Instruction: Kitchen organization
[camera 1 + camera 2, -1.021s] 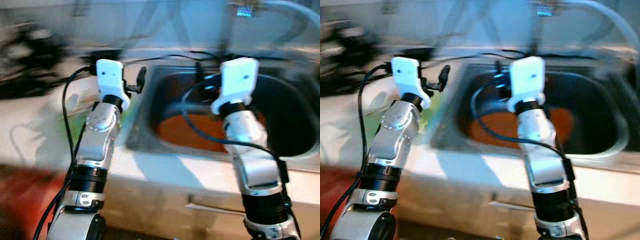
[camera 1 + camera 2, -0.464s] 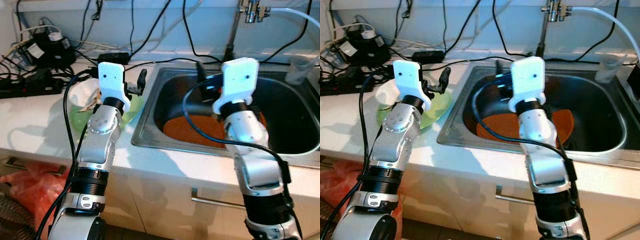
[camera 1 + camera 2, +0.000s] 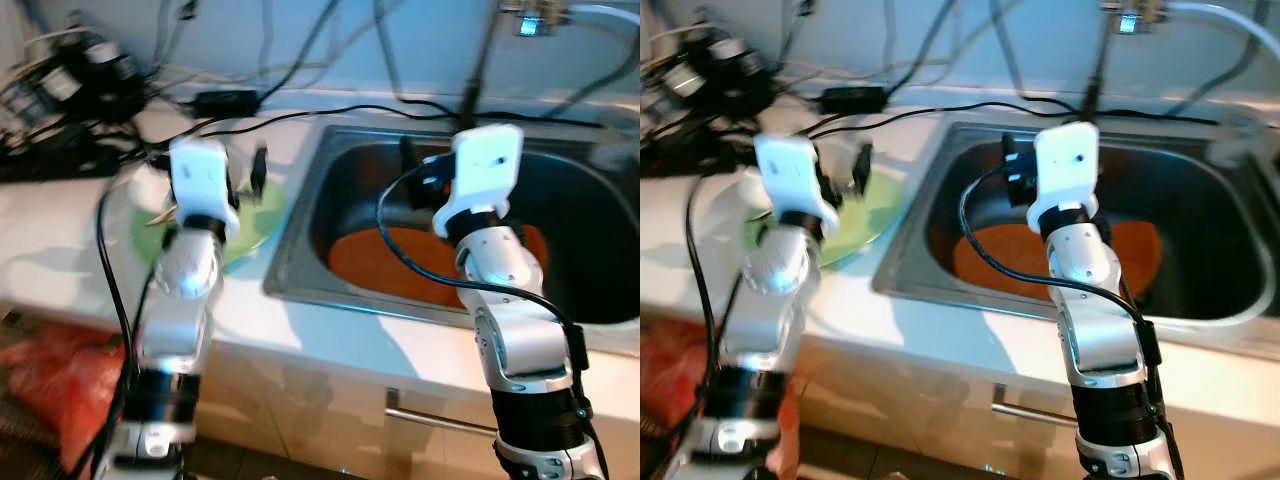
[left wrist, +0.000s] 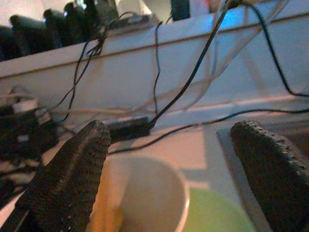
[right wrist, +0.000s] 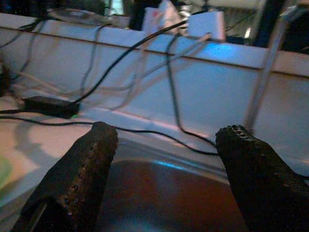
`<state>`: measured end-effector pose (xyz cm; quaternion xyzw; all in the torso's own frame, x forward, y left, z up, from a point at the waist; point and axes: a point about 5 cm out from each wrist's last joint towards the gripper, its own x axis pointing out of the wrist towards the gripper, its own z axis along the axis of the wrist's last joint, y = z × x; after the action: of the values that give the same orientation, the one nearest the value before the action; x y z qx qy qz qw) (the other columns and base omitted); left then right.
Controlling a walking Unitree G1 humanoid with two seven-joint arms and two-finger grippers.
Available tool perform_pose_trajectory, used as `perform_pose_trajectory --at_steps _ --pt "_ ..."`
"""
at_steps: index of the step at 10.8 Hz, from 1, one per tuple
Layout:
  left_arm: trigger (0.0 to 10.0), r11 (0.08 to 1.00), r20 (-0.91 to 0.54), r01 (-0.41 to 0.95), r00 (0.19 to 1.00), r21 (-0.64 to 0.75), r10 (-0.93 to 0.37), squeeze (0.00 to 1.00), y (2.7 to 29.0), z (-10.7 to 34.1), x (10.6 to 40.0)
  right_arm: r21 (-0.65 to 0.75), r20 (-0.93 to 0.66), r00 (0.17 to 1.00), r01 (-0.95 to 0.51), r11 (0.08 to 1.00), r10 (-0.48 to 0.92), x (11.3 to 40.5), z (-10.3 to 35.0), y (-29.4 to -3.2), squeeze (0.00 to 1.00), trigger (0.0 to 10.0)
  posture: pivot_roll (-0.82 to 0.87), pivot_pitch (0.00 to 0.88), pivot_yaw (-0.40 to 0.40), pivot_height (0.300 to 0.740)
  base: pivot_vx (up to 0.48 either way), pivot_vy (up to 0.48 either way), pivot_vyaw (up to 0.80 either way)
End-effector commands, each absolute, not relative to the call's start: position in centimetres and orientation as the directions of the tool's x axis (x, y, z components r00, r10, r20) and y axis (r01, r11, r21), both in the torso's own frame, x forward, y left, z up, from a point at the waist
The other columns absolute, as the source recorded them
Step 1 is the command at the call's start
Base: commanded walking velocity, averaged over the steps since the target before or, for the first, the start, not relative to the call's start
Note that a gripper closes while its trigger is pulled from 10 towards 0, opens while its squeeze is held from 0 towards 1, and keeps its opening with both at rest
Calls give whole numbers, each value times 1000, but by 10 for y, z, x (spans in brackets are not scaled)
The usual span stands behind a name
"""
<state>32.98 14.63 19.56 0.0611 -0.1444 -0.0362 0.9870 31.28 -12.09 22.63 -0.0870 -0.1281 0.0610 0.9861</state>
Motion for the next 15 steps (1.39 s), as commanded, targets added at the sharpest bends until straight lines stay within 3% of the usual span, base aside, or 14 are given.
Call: perform_pose_trajectory --at_steps 1,8,12,15 --pt "10000 986 301 66 947 155 -111 0 142 197 327 -172 230 960 -122 978 160 314 227 -117 0 10000 -65 0 43 740 0 0 0" --pt "10000 974 395 52 908 219 -137 0 143 215 322 -166 234 960 -118 979 155 313 227 -119 0 10000 -66 0 46 740 0 0 0" --pt "10000 957 355 13 927 289 -119 0 171 195 302 -169 226 959 -136 976 173 314 226 -119 0 10000 -32 0 16 740 0 0 0" --pt "10000 956 351 -3 931 292 -104 0 168 185 292 -177 222 952 -173 969 211 317 227 -113 0 10000 -19 0 -14 740 0 0 0"
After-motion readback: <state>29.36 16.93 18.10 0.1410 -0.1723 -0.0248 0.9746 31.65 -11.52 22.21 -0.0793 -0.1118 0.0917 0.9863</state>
